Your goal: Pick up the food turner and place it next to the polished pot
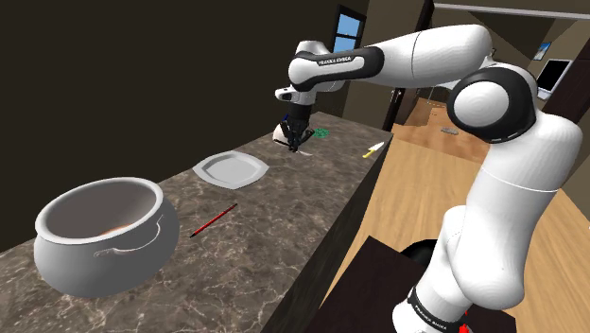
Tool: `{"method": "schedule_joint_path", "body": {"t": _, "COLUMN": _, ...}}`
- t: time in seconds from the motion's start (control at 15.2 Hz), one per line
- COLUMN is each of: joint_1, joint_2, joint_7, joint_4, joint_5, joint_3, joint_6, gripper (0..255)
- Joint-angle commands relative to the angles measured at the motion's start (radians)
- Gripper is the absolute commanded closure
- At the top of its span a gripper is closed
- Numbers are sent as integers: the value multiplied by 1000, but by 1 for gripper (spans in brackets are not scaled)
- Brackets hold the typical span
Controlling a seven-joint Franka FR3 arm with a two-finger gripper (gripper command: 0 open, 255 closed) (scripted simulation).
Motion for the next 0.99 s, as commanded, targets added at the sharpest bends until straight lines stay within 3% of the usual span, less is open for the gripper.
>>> {"method": "schedule_joint_path", "body": {"t": 0.0, "joint_1": 0, "joint_2": -7, "joint_7": 3, "joint_4": 20, "joint_5": -4, "joint_3": 0, "joint_6": -26, "gripper": 255}}
{"method": "schedule_joint_path", "body": {"t": 0.79, "joint_1": -4, "joint_2": -3, "joint_7": 12, "joint_4": 186, "joint_5": -5, "joint_3": -4, "joint_6": -188, "gripper": 255}}
{"method": "schedule_joint_path", "body": {"t": 0.92, "joint_1": 11, "joint_2": -24, "joint_7": 39, "joint_4": 169, "joint_5": -15, "joint_3": 7, "joint_6": -189, "gripper": 255}}
